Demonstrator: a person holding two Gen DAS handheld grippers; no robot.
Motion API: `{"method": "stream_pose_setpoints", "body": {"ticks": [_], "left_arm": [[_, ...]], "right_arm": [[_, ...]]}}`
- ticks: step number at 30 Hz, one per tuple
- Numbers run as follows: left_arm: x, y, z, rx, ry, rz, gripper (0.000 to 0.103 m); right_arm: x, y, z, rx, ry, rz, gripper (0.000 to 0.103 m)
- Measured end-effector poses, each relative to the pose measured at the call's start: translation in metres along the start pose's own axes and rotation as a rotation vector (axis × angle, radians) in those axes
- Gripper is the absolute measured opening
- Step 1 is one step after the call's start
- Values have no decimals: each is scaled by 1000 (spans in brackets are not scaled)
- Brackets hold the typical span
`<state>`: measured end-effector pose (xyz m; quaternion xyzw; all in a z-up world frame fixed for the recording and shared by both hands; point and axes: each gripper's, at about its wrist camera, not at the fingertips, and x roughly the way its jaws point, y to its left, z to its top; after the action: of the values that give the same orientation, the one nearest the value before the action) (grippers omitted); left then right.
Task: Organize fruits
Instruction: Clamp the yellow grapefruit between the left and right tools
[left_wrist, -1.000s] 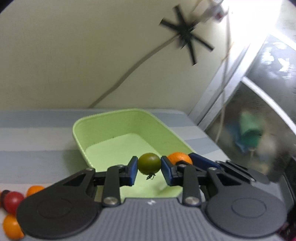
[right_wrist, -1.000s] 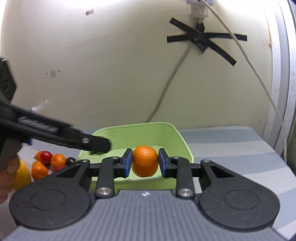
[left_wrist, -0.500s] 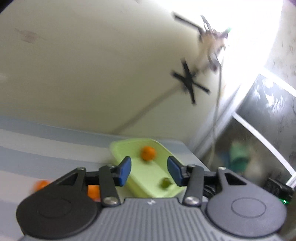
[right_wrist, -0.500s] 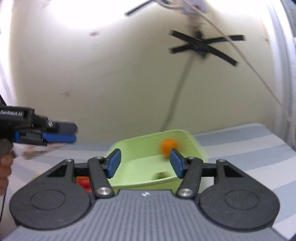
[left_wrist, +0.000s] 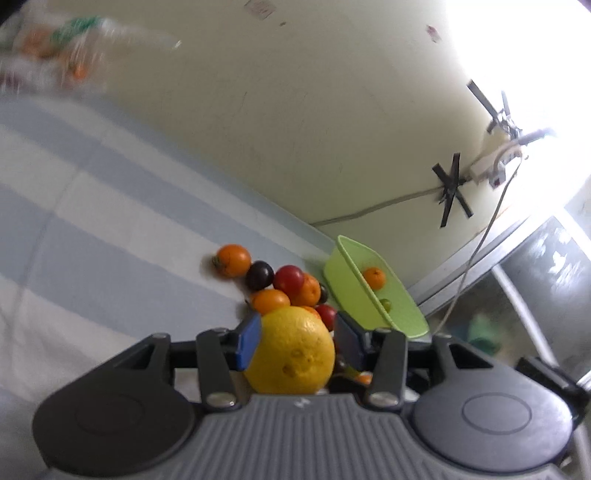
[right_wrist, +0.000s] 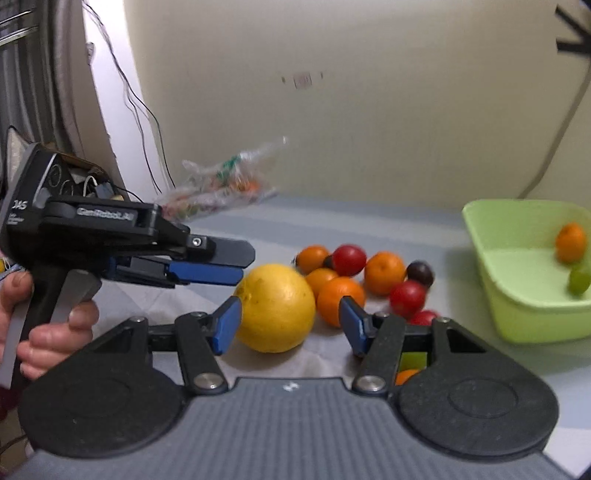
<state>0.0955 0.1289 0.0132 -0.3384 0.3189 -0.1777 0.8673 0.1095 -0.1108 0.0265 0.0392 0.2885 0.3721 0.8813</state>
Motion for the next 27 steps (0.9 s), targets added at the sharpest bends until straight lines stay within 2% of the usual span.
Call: {"method": "stream_pose_setpoints", "body": {"ticks": [3,5,8,14,17,21,27], "left_arm": [[-1,5,-1,-26,6,-67,46],[-5,4,-7,0,7,-63,46],[-17,5,-16,32,5,-51,46],[-50,19,-42,5,13,-82,49],[-62,22,-55,9,19,-78,54],[-70,20,-62,28,10,-72,56],[-69,12,-64,75,16,-34,57]], "right_arm": [[9,4,-2,12,34,21,56],[10,13,-6,-8,42,1,57],[-1,33,-16,-94,25,-13,57],[-28,79,-43,-304,-12,-3,57],[-40,95,-59,-364,-9,24,57],[-48,107,-72,-400,15,71,56],[-38,102,-68,-391,21,-10,58]]}}
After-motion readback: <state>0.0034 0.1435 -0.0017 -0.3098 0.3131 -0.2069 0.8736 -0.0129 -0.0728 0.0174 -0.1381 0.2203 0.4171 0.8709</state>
